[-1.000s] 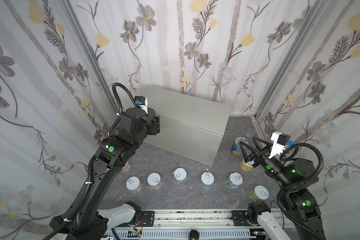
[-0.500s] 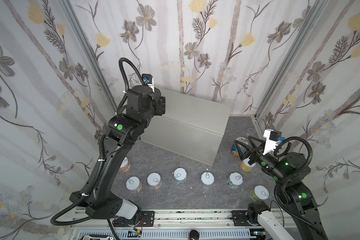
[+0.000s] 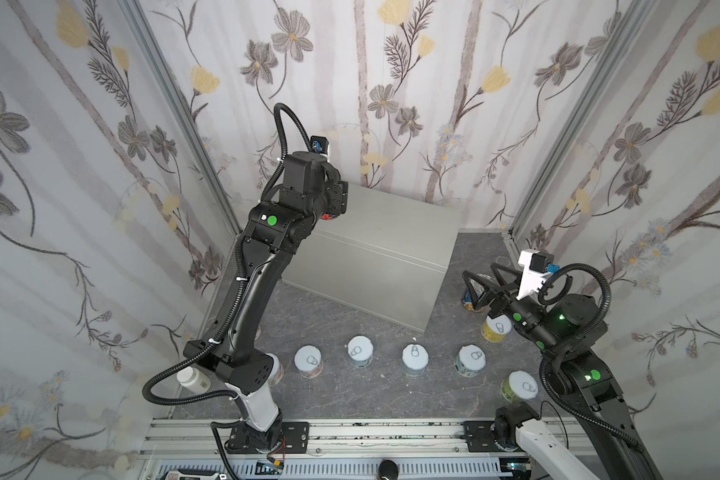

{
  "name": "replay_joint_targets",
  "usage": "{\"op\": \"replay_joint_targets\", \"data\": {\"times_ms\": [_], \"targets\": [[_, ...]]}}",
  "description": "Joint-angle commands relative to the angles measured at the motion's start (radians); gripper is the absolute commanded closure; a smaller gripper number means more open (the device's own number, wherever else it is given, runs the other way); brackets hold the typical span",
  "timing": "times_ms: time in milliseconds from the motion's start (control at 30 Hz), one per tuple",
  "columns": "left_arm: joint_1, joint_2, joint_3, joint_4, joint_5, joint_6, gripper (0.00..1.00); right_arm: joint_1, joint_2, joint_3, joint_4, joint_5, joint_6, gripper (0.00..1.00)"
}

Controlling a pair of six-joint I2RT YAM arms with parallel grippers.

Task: Place and organize the canned foods onto the counter
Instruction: 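Carry the tomato can with left gripper onto the cabinet top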

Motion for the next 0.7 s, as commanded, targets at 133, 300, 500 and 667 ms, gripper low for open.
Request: {"op": "replay_joint_targets", "data": {"times_ms": [133, 300, 500, 667], "targets": [[0.038, 0.099, 0.095, 0.064, 0.052, 0.002, 0.4, 0.054, 0.085, 0.037, 0.078, 0.065, -0.022, 0.0], [0.072, 0.162, 0.148, 0.065, 0.114, -0.02, 0.4, 0.078, 0.112, 0.049, 0.072, 0.096, -0.045, 0.0], [0.083, 0.211, 0.163, 0.065, 0.137, -0.011, 0.4, 0.088, 0.125, 0.064, 0.05, 0.127, -0.07, 0.0], [0.087, 0.224, 0.17, 0.065, 0.145, -0.008, 0.36, 0.093, 0.13, 0.058, 0.055, 0.127, -0.074, 0.0]]}}
